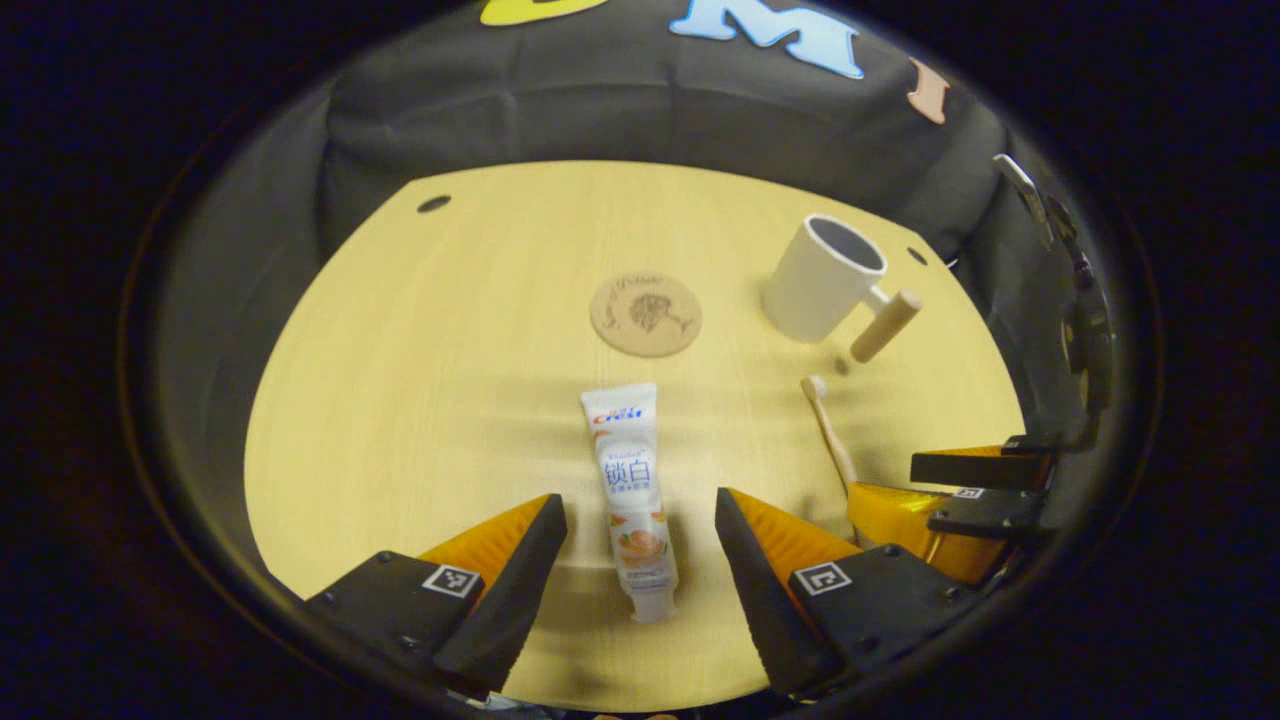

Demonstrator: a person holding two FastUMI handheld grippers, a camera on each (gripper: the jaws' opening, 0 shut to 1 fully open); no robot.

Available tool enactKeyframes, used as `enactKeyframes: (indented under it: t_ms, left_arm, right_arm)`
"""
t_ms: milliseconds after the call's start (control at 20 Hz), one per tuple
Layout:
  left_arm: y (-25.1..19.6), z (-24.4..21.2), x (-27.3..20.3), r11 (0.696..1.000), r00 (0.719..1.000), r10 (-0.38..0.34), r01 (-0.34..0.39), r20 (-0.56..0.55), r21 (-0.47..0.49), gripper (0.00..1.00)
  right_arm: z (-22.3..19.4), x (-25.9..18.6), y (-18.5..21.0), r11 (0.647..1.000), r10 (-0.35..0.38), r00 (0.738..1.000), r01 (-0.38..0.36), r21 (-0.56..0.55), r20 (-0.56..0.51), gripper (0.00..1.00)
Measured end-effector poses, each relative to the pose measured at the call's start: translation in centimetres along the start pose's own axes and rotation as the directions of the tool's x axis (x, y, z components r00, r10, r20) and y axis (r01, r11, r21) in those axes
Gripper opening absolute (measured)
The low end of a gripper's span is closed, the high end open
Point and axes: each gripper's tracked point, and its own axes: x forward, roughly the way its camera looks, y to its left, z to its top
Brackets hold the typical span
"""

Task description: Put the toothbrush and toothpaste on the desktop into the cup, then pick up the cup and place it on the coaster on the desktop.

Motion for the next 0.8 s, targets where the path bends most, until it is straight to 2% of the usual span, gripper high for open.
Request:
enactKeyframes:
  t_ms: [300,450,550,650,700,750,800]
  left_arm:
    - [0.1,-1.0,2.6,0.999,0.994,0.031,-0.032,-0.108,-0.008,0.98]
    - [0.5,-1.3,2.7,0.998,0.989,0.062,-0.059,-0.133,0.023,0.98]
    - [0.6,-1.5,2.8,0.994,0.985,0.091,-0.080,-0.149,0.076,0.98]
    - [0.5,-1.3,3.0,0.994,0.985,0.094,-0.084,-0.143,0.071,0.95]
    - [0.6,-1.3,2.9,0.994,0.985,0.096,-0.089,-0.142,0.057,0.98]
    - [0.7,-1.3,3.0,0.995,0.986,0.094,-0.087,-0.136,0.057,0.94]
    - [0.9,-1.4,3.0,0.994,0.985,0.100,-0.092,-0.138,0.067,0.94]
  right_arm:
    - [-1.4,2.5,0.0,1.000,-0.028,0.991,0.026,-0.017,-0.133,0.92]
    - [-1.5,2.7,-0.1,0.999,-0.032,0.987,0.034,0.010,-0.158,0.92]
    - [-2.0,2.6,-0.1,1.000,-0.029,0.979,0.031,0.005,-0.202,0.94]
    - [-1.9,2.7,0.0,0.999,-0.029,0.977,0.032,0.008,-0.211,0.96]
    - [-1.9,2.7,-0.1,0.999,-0.033,0.974,0.039,0.025,-0.223,0.96]
    - [-1.9,2.6,-0.1,0.998,-0.035,0.972,0.045,0.039,-0.234,0.96]
    - [-1.9,2.5,-0.2,0.998,-0.038,0.969,0.050,0.045,-0.243,0.96]
